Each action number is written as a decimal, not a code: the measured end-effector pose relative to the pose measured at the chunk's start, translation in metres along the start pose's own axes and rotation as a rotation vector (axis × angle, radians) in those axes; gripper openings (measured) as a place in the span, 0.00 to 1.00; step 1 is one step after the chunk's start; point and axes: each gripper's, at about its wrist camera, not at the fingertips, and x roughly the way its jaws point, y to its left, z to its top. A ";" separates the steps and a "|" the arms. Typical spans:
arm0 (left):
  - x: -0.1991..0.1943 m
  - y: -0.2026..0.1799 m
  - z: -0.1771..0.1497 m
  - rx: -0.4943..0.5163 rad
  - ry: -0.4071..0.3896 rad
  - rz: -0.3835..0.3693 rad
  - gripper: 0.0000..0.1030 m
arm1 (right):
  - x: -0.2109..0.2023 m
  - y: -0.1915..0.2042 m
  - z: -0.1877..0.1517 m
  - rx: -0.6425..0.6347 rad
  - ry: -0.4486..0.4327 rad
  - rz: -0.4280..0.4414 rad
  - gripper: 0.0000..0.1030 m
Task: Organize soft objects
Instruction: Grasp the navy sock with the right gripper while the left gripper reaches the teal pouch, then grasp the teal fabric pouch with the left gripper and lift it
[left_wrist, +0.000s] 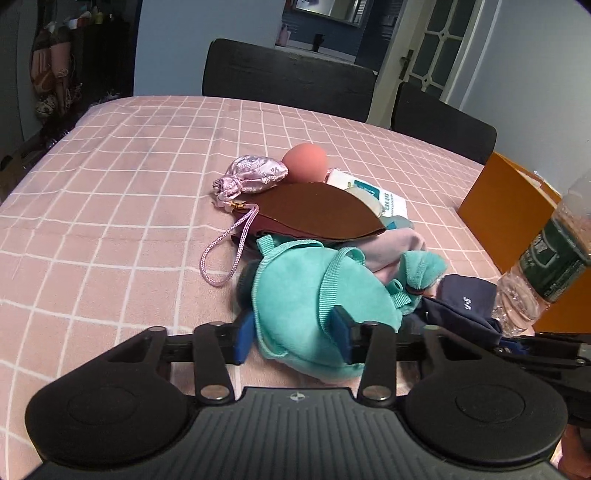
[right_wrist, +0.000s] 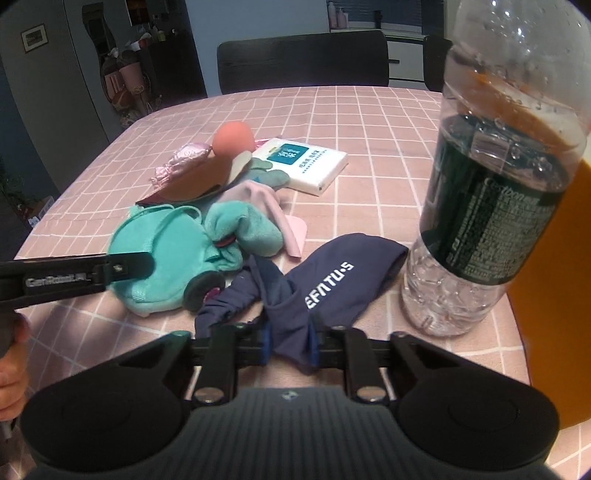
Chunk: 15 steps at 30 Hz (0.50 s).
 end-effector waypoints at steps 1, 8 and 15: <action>-0.003 -0.001 -0.001 -0.005 -0.006 0.000 0.41 | -0.001 -0.001 0.000 0.001 0.002 0.005 0.08; -0.037 -0.012 -0.007 0.003 -0.081 0.000 0.18 | -0.016 -0.004 0.002 0.005 -0.027 0.030 0.04; -0.068 -0.023 -0.008 0.042 -0.143 -0.024 0.11 | -0.044 0.000 0.008 -0.019 -0.074 0.060 0.04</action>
